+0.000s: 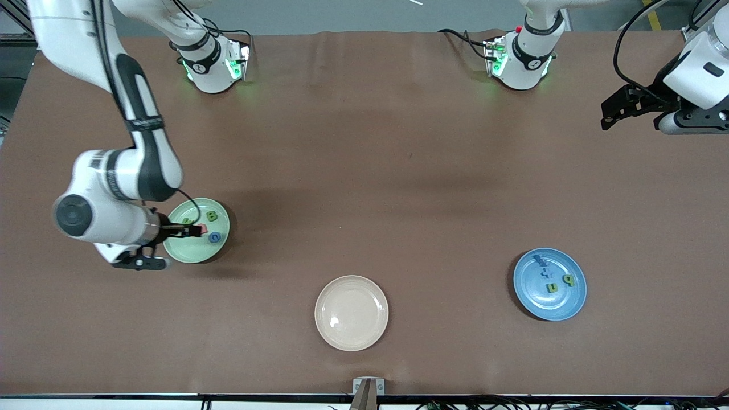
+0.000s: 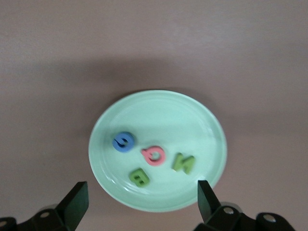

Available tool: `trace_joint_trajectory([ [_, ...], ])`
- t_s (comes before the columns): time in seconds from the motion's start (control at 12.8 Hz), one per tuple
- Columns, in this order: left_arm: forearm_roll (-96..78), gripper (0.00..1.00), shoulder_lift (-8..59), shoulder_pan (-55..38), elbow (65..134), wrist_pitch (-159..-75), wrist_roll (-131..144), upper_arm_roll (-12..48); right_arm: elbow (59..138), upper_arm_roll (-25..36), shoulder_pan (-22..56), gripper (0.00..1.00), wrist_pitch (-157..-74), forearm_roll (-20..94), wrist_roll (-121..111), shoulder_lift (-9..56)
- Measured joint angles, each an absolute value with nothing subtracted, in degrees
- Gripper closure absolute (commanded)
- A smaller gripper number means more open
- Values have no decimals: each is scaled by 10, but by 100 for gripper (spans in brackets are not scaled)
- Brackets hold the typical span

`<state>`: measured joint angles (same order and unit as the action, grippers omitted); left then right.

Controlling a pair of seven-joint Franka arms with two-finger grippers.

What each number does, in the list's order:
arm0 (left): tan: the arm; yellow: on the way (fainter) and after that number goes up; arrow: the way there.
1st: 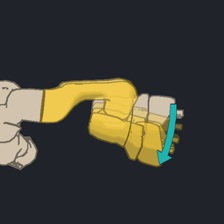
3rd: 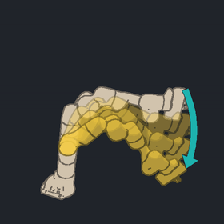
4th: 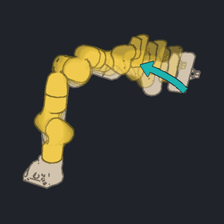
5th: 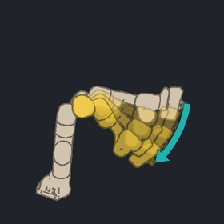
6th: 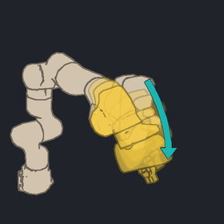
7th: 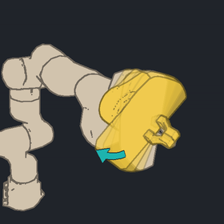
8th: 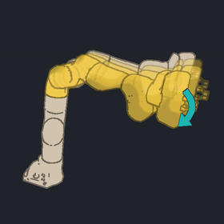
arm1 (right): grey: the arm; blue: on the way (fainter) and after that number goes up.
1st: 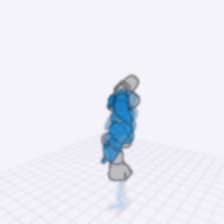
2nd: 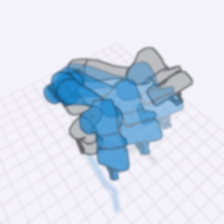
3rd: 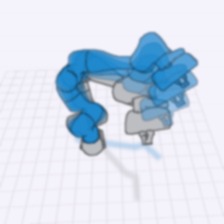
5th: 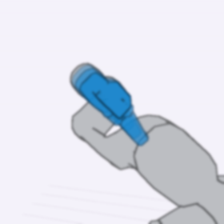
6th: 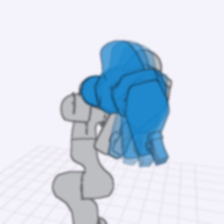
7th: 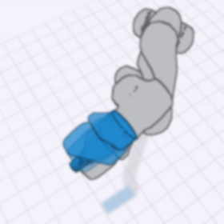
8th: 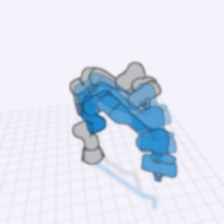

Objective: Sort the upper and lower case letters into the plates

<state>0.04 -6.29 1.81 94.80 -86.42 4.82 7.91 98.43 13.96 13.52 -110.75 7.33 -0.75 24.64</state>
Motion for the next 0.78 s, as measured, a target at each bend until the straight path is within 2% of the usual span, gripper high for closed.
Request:
trace_joint_trajectory([
  [0.23, 0, 0, -63, 18, 948, -864, 48, 79, 893, 168, 128, 0, -961, 59, -21, 225],
  [0.39, 0, 0, -64, 18, 948, -864, 48, 79, 830, 174, 127, 0, -891, 53, -20, 222],
  [0.78, 0, 0, -74, 20, 948, -864, 48, 78, 770, 176, 92, 0, -873, 53, -21, 224],
])
